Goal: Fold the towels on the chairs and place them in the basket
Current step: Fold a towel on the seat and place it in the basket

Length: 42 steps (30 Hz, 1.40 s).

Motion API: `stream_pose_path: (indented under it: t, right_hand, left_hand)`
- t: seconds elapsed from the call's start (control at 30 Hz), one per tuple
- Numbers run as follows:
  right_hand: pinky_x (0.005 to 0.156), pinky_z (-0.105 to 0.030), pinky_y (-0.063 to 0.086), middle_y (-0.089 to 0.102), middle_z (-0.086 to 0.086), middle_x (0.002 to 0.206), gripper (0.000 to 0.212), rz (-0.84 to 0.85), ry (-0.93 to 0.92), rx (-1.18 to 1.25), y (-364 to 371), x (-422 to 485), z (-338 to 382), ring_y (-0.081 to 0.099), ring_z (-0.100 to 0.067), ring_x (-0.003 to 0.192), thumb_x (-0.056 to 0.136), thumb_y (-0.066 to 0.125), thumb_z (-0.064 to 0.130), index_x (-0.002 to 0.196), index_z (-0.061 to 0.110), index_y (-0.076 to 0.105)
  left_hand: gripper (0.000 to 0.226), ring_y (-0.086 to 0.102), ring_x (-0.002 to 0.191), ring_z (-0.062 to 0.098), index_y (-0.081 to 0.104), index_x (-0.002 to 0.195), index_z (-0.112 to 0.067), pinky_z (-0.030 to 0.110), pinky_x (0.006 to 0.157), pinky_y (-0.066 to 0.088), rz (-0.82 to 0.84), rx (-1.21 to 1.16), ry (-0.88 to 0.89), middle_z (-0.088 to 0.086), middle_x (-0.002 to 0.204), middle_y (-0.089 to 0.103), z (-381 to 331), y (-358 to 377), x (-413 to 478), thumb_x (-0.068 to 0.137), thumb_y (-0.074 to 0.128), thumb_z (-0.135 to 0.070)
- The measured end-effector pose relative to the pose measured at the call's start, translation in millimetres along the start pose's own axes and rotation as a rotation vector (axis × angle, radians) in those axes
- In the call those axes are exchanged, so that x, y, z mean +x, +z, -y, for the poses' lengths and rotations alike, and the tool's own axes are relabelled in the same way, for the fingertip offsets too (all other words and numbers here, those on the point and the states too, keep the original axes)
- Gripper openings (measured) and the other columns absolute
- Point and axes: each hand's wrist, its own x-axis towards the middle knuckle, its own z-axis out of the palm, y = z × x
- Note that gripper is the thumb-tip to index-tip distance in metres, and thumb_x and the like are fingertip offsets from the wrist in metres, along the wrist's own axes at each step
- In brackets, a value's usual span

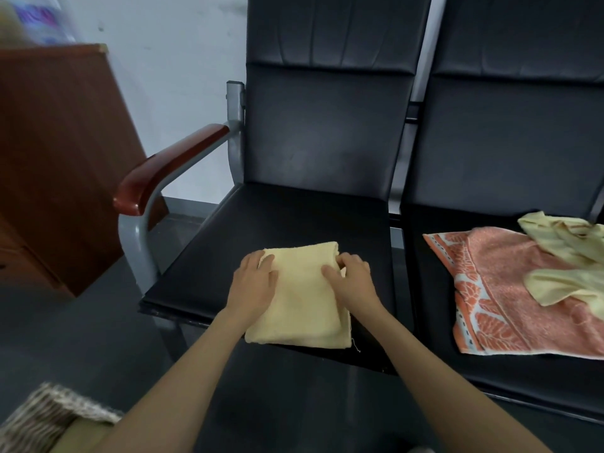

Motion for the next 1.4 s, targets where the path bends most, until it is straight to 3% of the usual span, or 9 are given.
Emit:
stream_pose_path:
  t: [0.13,0.27,0.4,0.57,0.73,0.97,1.07,1.17,1.4]
  right_hand:
    - [0.088,-0.04,0.047,0.046,0.0,0.098,0.014,0.095,0.111,-0.232,1,-3,-23,0.049,-0.022,0.1,0.089,0.051,0.027,0.089,0.014,0.045]
    - [0.074,-0.03,0.046,0.047,-0.003,0.105,0.024,0.097,0.184,-0.156,-2,-1,-31,0.051,-0.018,0.092,0.085,0.06,0.02,0.101,0.012,0.044]
    - [0.098,-0.03,0.035,0.036,-0.003,0.125,0.054,-0.031,0.006,-0.324,-3,3,-20,0.032,-0.022,0.12,0.08,0.063,0.013,0.127,0.014,0.037]
    - [0.118,-0.032,0.011,0.025,-0.004,0.154,0.041,0.063,-0.257,-0.364,27,5,-7,0.01,-0.02,0.146,0.099,0.036,0.014,0.141,0.014,0.04]
    - [0.119,-0.035,-0.007,-0.003,0.004,0.161,0.054,0.253,-0.183,-0.61,49,2,-20,-0.01,-0.015,0.147,0.102,0.012,0.045,0.153,0.027,0.006]
    - [0.118,-0.046,-0.009,-0.017,0.004,0.159,0.061,0.168,-0.035,-0.639,33,-9,-35,-0.02,-0.017,0.145,0.099,0.011,0.051,0.152,0.025,-0.007]
    - [0.116,-0.048,-0.012,-0.023,-0.003,0.157,0.081,0.033,0.075,-0.642,33,-12,-36,-0.024,-0.021,0.144,0.094,0.017,0.063,0.151,0.013,-0.013]
    - [0.115,-0.05,-0.012,-0.02,-0.009,0.157,0.093,0.0,0.156,-0.633,27,-13,-37,-0.025,-0.023,0.143,0.089,0.02,0.071,0.151,0.005,-0.002]
    - [0.118,-0.048,0.0,0.003,-0.014,0.158,0.087,-0.028,0.204,-0.649,11,-12,-42,-0.007,-0.028,0.146,0.091,0.024,0.069,0.144,0.001,0.026]
  left_hand:
    - [0.052,-0.001,0.147,0.017,0.018,0.151,-0.015,0.041,0.119,0.006,0.205,0.027,-0.007,0.002,0.16,0.004,-10,19,-8,0.103,0.02,-0.036]
    - [0.057,-0.015,0.146,0.014,0.006,0.153,-0.017,0.045,0.119,-0.002,0.252,0.056,-0.029,-0.003,0.16,-0.012,-12,31,-10,0.102,0.013,-0.043]
    - [0.057,-0.016,0.145,0.014,0.004,0.153,-0.018,0.047,0.119,-0.003,0.237,0.095,-0.026,-0.002,0.159,-0.013,-12,34,-12,0.102,0.011,-0.043]
    - [0.057,-0.016,0.145,0.014,0.005,0.153,-0.018,0.048,0.119,-0.001,0.233,0.086,-0.033,-0.003,0.16,-0.012,-12,37,-11,0.102,0.01,-0.043]
    - [0.055,-0.017,0.145,0.013,0.003,0.153,-0.025,0.049,0.118,-0.006,0.215,0.059,-0.071,-0.01,0.159,-0.013,-8,38,-12,0.101,0.009,-0.043]
    - [0.064,-0.02,0.144,0.02,-0.005,0.151,-0.015,0.049,0.116,-0.012,0.073,0.013,-0.142,0.001,0.158,-0.015,-10,40,-16,0.1,0.017,-0.047]
    - [0.063,-0.013,0.145,0.024,0.017,0.144,-0.006,0.047,0.117,-0.01,-0.017,-0.066,-0.229,0.011,0.158,-0.004,-11,41,-18,0.099,0.028,-0.048]
    - [0.056,-0.002,0.144,0.027,0.041,0.125,-0.006,0.044,0.118,-0.001,-0.058,-0.068,-0.302,0.013,0.154,0.008,-12,39,-17,0.096,0.036,-0.053]
    - [0.05,0.028,0.122,0.024,0.044,0.12,-0.01,0.035,0.105,0.021,-0.041,0.094,-0.221,0.006,0.132,0.031,-38,40,-20,0.097,0.031,-0.053]
